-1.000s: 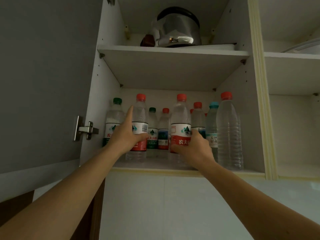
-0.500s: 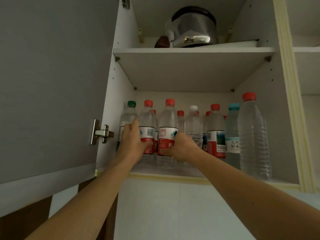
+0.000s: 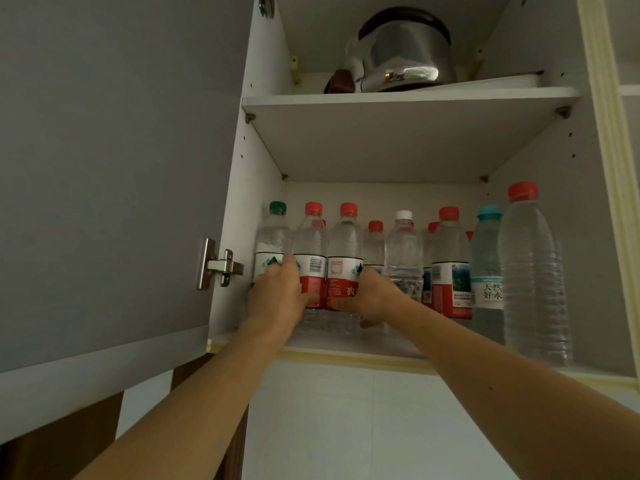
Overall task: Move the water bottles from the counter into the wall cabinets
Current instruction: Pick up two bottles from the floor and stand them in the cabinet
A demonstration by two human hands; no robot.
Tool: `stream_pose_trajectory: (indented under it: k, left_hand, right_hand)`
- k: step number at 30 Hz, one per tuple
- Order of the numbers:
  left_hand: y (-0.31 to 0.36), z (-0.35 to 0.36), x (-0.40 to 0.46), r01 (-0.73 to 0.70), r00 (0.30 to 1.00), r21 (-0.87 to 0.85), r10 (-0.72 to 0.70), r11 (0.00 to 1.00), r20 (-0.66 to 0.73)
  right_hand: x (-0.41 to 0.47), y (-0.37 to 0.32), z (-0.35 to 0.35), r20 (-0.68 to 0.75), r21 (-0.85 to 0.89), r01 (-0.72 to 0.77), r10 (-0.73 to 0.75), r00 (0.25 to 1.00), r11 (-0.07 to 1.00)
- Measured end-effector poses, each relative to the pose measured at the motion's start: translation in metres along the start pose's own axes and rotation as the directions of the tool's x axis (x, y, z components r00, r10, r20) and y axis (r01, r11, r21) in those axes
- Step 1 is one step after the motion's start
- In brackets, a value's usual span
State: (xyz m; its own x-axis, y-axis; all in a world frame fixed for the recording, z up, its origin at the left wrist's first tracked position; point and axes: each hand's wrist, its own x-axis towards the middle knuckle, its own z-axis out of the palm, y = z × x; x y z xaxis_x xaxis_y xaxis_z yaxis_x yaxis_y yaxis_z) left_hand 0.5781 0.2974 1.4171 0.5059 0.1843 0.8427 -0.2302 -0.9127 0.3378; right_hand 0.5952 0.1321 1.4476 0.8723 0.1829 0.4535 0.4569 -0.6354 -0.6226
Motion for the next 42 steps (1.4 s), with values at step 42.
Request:
stream_pose_trajectory:
  k: [42]
  left_hand:
    - [0.133,0.036,0.011,-0.323,0.938,-0.191,0.341,0.927,0.068]
  right_hand:
    - [-0.127,0.115,-0.105,-0.723,-0.308,0.066,-0.278,0.633,0.949]
